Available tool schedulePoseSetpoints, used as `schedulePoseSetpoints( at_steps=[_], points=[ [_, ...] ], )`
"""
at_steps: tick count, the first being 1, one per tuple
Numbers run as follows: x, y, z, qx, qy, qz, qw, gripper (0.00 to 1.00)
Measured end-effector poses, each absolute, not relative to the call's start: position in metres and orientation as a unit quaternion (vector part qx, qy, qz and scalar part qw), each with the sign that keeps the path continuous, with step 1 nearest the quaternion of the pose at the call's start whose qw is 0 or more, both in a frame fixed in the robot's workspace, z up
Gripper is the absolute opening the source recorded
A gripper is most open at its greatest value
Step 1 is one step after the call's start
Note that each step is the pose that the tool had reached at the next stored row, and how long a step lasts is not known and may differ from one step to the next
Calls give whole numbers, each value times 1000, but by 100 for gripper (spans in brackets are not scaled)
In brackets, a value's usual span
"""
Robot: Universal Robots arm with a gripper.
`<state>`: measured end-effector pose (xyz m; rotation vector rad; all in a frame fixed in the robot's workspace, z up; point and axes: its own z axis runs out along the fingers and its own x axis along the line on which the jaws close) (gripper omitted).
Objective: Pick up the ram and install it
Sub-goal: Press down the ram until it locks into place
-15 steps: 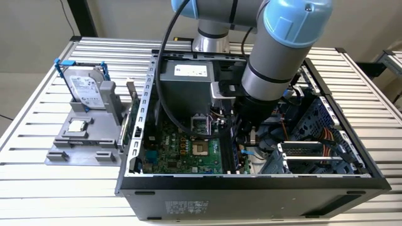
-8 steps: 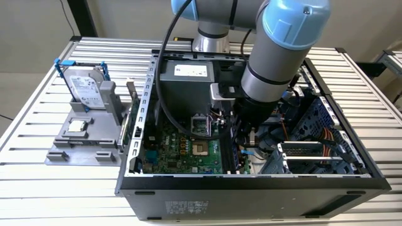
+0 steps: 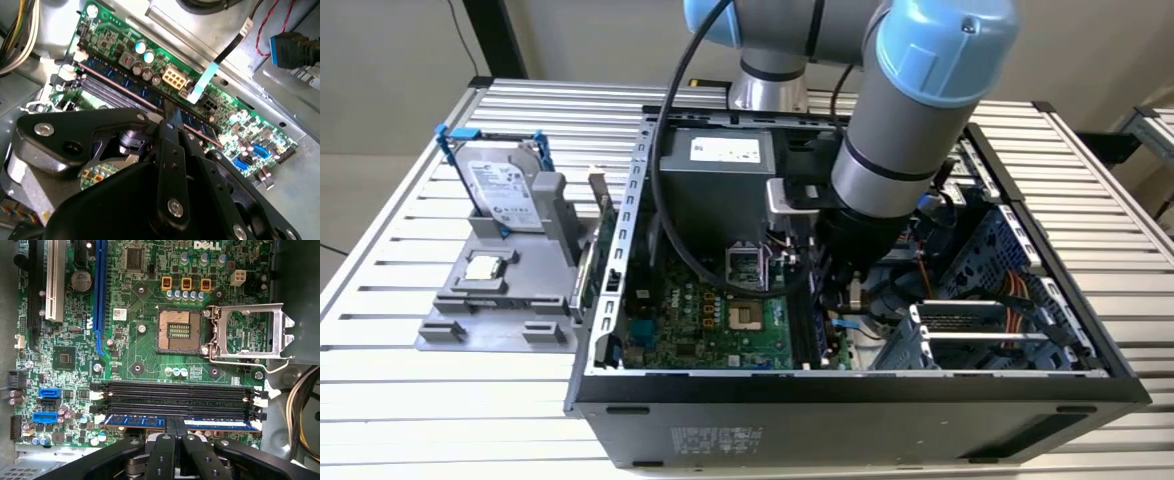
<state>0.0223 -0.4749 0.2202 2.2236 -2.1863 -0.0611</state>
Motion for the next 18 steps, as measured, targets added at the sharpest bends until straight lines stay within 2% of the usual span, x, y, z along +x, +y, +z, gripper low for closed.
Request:
schedulePoseSetpoints(
  at_steps=[1,7,18],
  points=[
    [22,-475,222,713,-701,-21,9,0],
    [22,-475,250,713,-701,-21,10,0],
    [22,-475,276,713,-701,-23,12,0]
  ],
)
